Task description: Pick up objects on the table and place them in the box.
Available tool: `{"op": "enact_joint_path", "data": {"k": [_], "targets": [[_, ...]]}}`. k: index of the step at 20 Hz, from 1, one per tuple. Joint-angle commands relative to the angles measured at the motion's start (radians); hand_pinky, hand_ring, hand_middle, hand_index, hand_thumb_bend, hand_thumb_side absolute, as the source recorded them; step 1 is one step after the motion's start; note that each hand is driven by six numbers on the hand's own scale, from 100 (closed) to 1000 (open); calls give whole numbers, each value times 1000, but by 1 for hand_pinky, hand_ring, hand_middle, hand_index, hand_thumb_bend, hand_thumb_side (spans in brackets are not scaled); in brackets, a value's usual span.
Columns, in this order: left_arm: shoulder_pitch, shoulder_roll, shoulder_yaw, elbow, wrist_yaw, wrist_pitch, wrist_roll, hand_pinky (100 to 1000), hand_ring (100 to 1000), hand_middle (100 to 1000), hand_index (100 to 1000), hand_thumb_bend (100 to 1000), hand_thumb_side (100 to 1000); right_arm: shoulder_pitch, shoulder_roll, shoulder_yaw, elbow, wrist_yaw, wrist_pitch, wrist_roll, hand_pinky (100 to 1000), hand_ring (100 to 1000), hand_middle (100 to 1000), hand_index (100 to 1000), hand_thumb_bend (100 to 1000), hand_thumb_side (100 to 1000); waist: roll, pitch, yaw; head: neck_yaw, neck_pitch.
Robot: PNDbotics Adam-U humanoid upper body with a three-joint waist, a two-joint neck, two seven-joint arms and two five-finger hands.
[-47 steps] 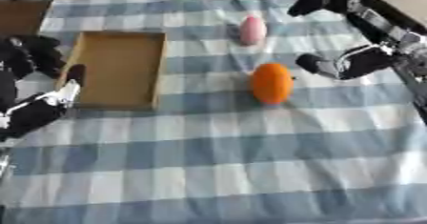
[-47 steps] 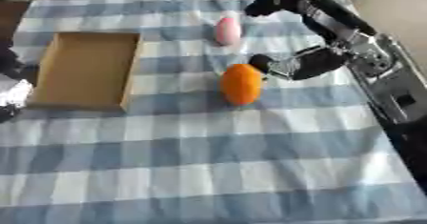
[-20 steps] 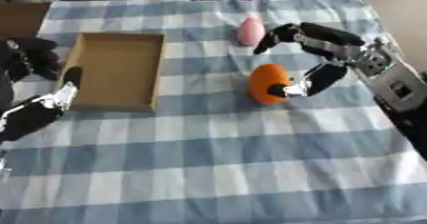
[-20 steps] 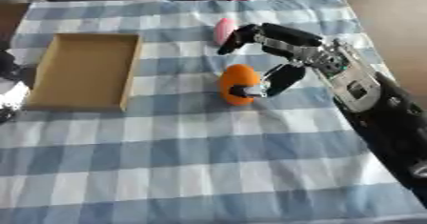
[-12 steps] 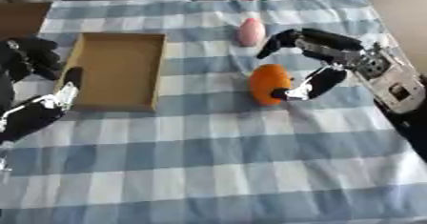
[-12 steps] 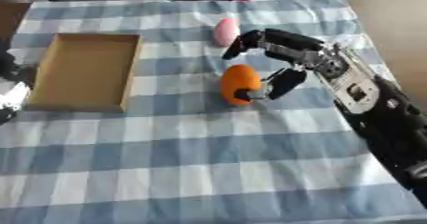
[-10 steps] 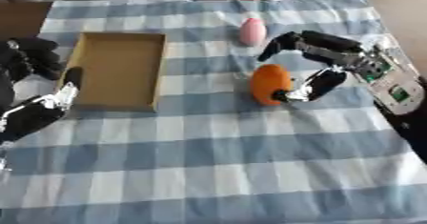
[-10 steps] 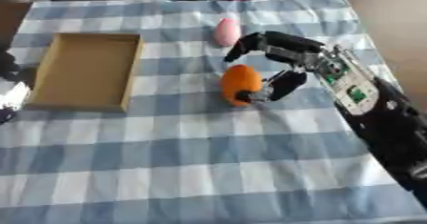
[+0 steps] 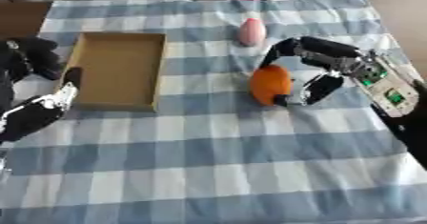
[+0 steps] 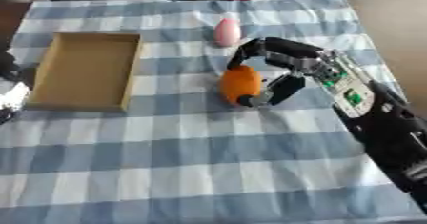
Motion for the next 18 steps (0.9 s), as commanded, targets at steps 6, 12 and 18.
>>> {"op": "enact_joint_path", "data": {"k": [6,12,18], "targets": [[-9,17,5,-10,1,-1,-1,508,550,517,676,369,100,-9,0,-25,38,32,-10,-23,798,756,631,751,371,380,3,-16,-1,-5,-10],[-8,17,4,-10,2,-1,-2,508,550,517,676,368,100,-20,8,-30,46,58,-20,-65,774,716,554,693,245,193,3,-17,-1,-7,-9],[-7,17,4,-11,2,-1,-1,508,550,517,676,367,100,-37,14,-34,42,68,-28,-120,746,652,440,560,100,100,4,-18,-3,-9,-9]]}}
